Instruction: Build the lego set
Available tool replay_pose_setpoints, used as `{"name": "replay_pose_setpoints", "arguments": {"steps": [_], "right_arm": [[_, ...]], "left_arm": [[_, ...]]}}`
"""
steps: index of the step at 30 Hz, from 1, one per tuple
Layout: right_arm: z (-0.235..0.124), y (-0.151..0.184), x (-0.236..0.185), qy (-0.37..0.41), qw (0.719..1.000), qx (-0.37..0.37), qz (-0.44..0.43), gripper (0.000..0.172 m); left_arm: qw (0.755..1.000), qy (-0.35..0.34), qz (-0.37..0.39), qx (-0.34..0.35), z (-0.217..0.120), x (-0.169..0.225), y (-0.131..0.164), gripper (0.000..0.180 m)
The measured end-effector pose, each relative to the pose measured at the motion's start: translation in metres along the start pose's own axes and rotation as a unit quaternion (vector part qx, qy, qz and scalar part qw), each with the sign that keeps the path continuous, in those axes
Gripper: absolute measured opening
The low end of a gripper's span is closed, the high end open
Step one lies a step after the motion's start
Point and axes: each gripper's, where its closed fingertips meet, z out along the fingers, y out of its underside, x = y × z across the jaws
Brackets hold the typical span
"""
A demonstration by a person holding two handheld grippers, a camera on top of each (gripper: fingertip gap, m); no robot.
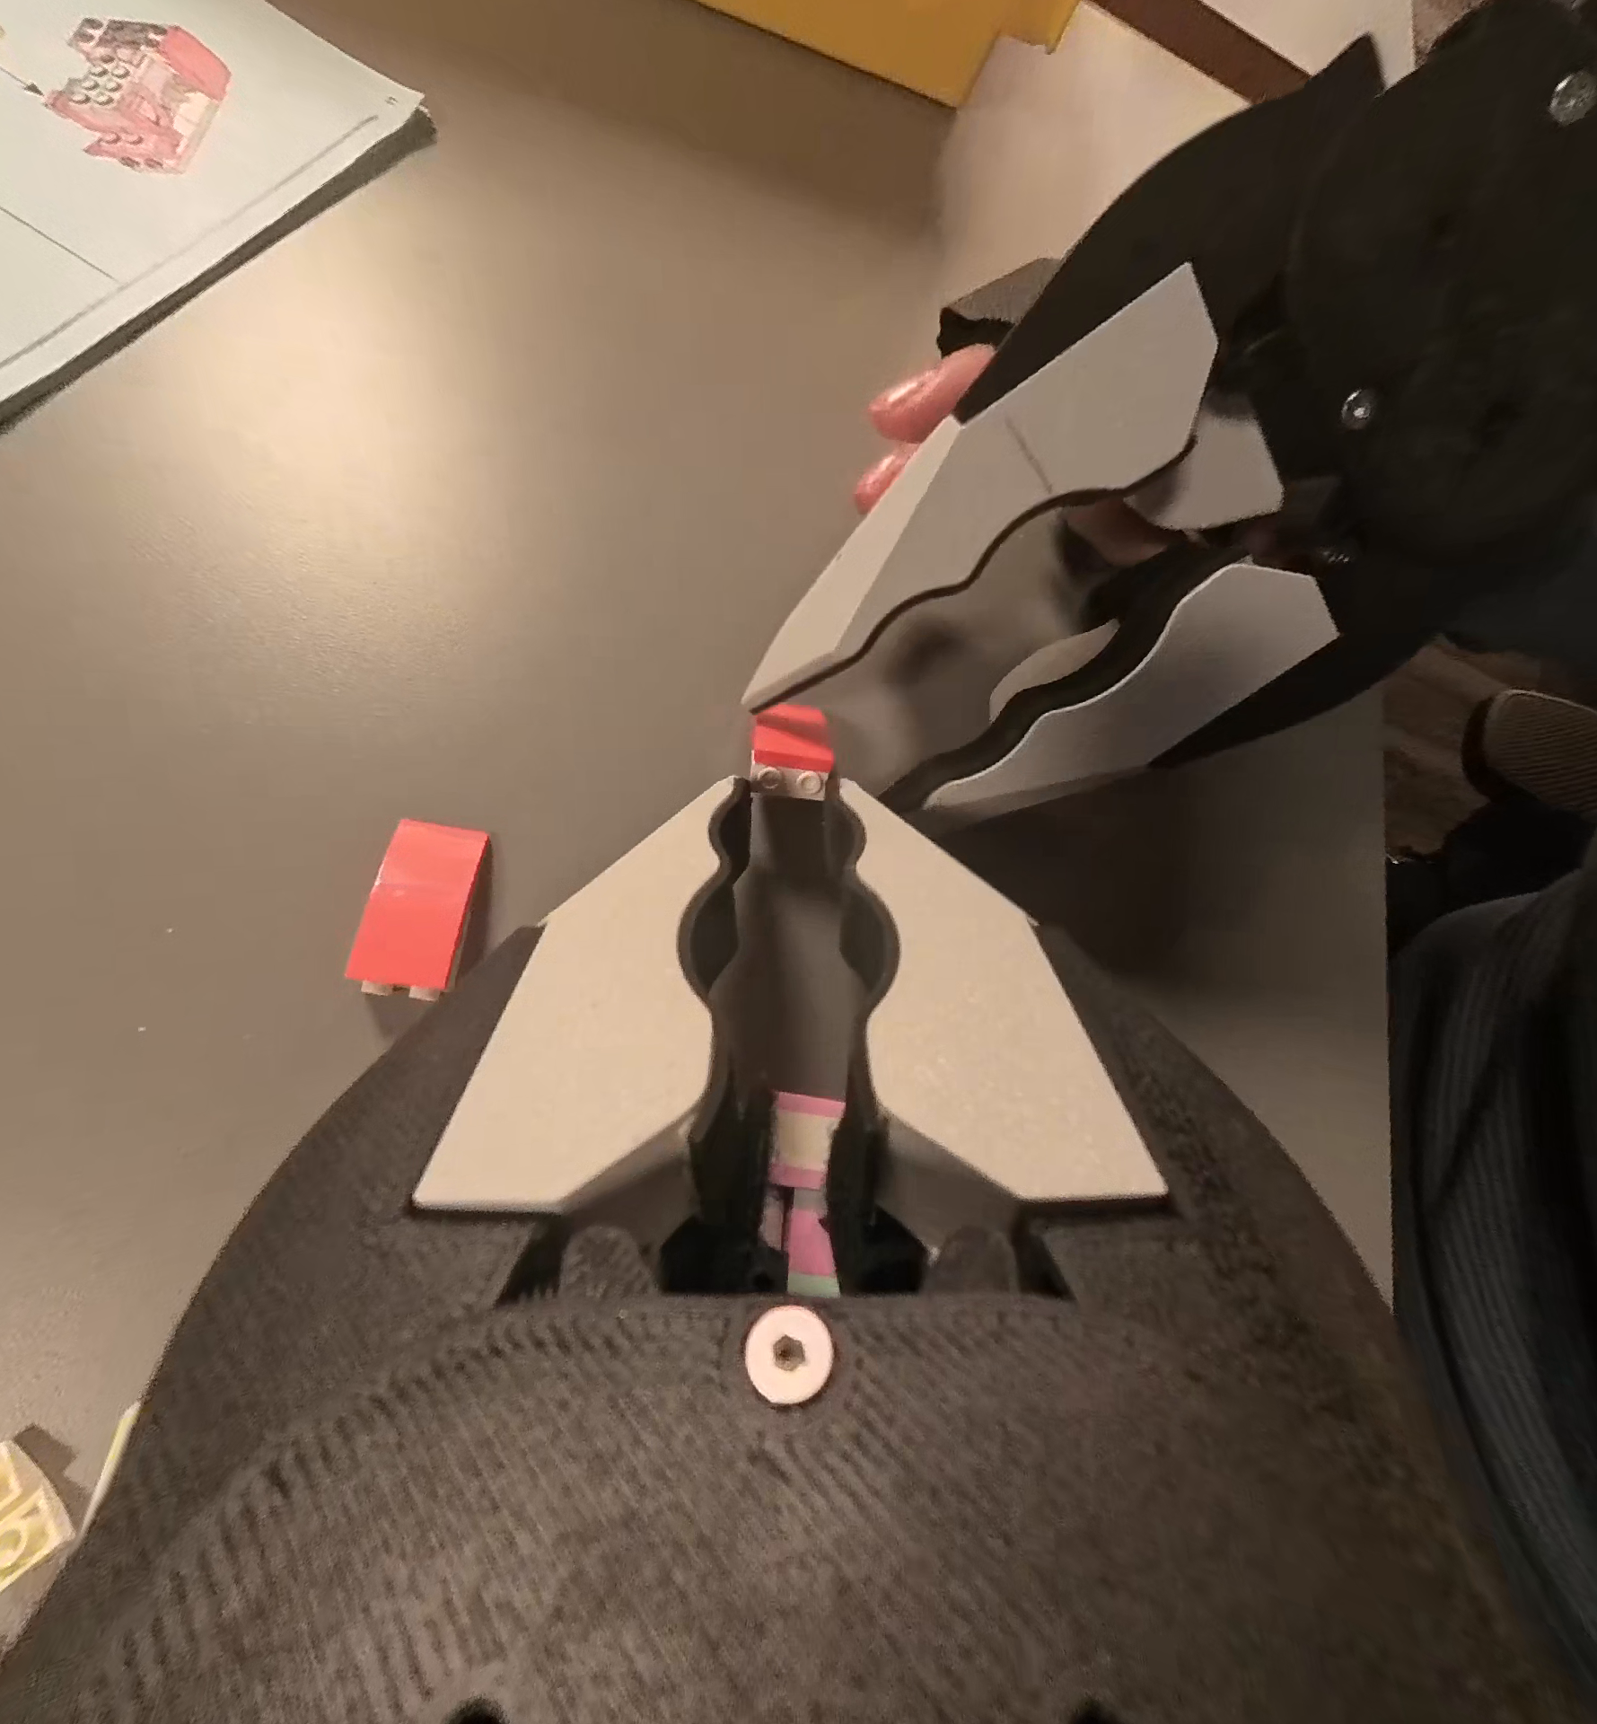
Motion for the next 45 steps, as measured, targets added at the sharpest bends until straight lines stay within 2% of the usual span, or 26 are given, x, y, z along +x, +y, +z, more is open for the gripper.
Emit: {"name": "replay_pose_setpoints", "arguments": {"steps": [8, 16, 21, 45], "right_arm": [[0.004, 0.0, 0.006, 0.038, 0.999, -0.012, -0.013, 0.021], [0.007, 0.0, 0.013, 0.086, 0.996, -0.019, -0.029, 0.012], [0.008, -0.003, 0.015, 0.101, 0.994, -0.013, -0.048, 0.011], [0.009, -0.003, 0.012, 0.066, 0.997, -0.007, -0.031, 0.012]], "left_arm": [[0.999, 0.002, -0.031, 0.01, 0.001, -0.003, -0.001, 0.015], [0.993, 0.004, -0.114, 0.037, -0.001, -0.011, -0.004, 0.014], [0.992, 0.003, -0.122, 0.04, -0.003, -0.013, -0.004, 0.014], [0.987, 0.024, -0.157, 0.036, -0.005, -0.012, -0.001, 0.014]]}}
